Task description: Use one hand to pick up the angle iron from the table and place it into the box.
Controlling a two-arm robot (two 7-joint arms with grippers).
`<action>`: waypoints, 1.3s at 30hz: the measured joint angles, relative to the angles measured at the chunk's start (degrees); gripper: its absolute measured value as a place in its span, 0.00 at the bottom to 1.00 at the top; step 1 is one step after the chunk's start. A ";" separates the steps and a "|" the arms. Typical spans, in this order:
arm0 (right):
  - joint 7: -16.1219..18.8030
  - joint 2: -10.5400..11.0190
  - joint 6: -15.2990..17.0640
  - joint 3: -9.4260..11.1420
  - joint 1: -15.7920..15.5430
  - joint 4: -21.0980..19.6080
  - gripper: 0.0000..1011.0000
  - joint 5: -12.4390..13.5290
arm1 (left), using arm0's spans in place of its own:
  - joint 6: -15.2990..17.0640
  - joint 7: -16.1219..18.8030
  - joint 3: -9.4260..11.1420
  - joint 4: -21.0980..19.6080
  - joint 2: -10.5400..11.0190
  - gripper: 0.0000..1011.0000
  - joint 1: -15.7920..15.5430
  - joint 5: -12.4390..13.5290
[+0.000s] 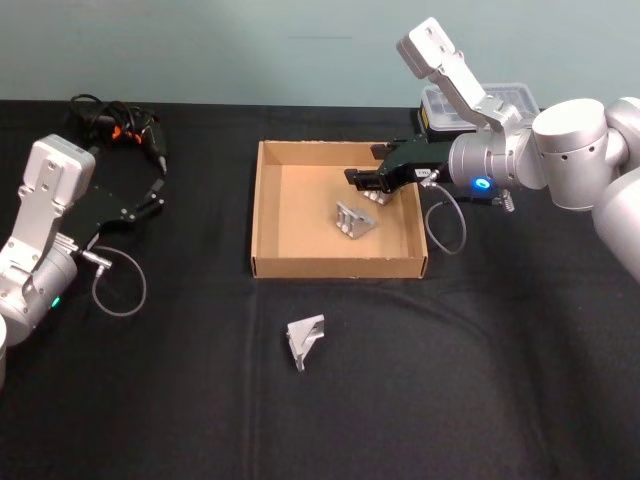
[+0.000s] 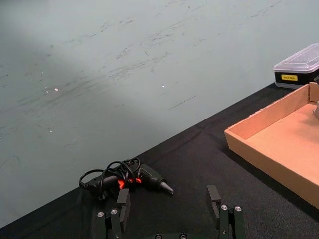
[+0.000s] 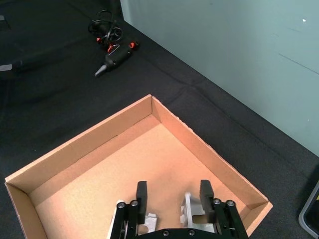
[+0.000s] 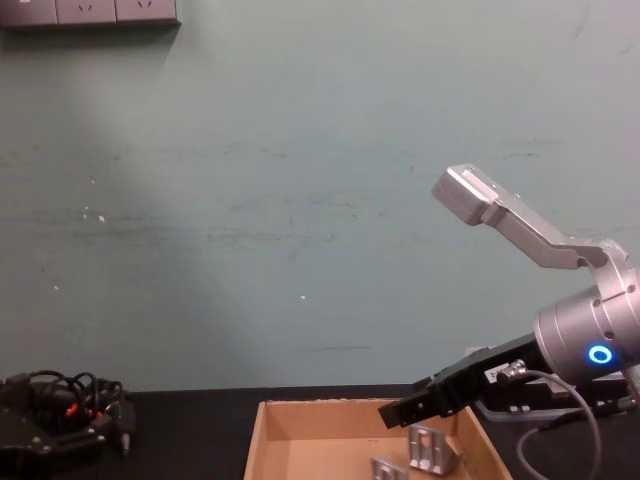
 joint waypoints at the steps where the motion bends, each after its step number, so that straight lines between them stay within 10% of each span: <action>1: 0.00 0.00 0.00 0.00 0.00 0.00 0.68 0.00 | 0.00 0.00 0.00 0.00 0.00 0.99 0.00 0.00; 13: 0.31 0.51 -0.18 0.36 -0.54 -1.25 0.99 -0.07 | 0.00 0.00 0.00 0.00 0.00 0.99 0.00 -0.01; 39: 11.78 12.14 -0.53 0.82 -10.60 -22.62 0.99 6.50 | 0.00 0.00 0.00 0.00 0.00 0.99 0.00 -0.01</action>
